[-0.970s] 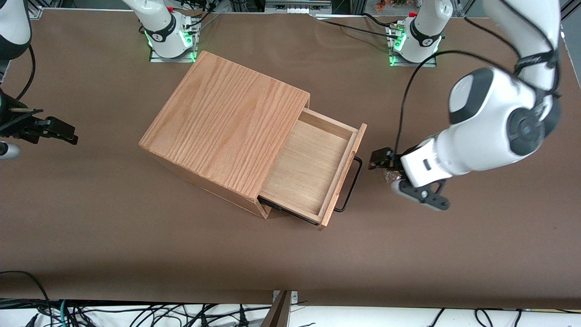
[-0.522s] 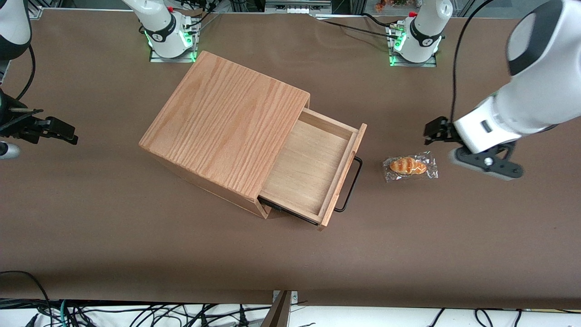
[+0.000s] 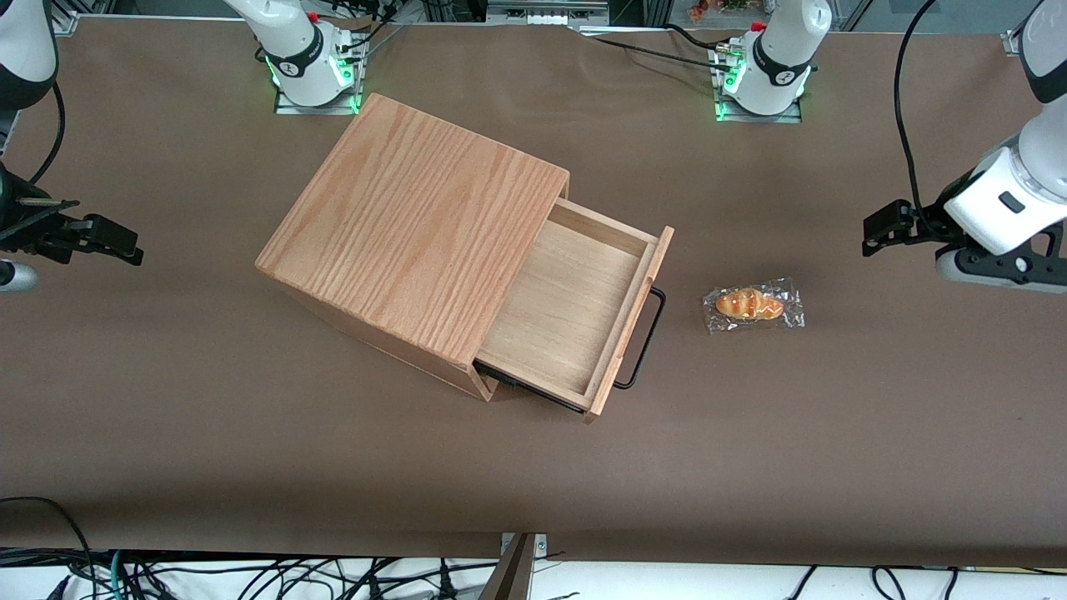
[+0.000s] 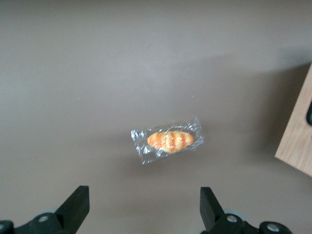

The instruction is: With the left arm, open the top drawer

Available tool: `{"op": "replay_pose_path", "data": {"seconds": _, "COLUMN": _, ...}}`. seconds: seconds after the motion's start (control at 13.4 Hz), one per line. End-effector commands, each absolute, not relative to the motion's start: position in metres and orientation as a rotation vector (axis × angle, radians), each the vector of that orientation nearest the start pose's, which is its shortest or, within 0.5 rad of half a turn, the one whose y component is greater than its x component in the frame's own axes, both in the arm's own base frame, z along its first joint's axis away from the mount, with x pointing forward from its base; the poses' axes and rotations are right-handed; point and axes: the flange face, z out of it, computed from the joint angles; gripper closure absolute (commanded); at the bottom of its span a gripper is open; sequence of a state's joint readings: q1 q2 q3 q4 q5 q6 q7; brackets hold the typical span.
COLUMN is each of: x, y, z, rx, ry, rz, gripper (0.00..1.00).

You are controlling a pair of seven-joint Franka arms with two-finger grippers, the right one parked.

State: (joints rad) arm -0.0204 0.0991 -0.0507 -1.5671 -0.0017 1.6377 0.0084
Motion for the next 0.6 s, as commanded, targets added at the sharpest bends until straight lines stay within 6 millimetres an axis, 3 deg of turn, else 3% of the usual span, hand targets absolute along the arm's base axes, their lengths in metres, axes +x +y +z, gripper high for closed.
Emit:
{"op": "replay_pose_path", "data": {"seconds": 0.0, "x": 0.5599, "y": -0.0413, "z": 0.5711, "rx": -3.13, "ry": 0.1, "rz": 0.023, "gripper": 0.0}}
{"op": "replay_pose_path", "data": {"seconds": 0.52, "x": 0.5575, "y": -0.0385, "z": 0.5754, "rx": -3.13, "ry": 0.105, "rz": 0.021, "gripper": 0.0}}
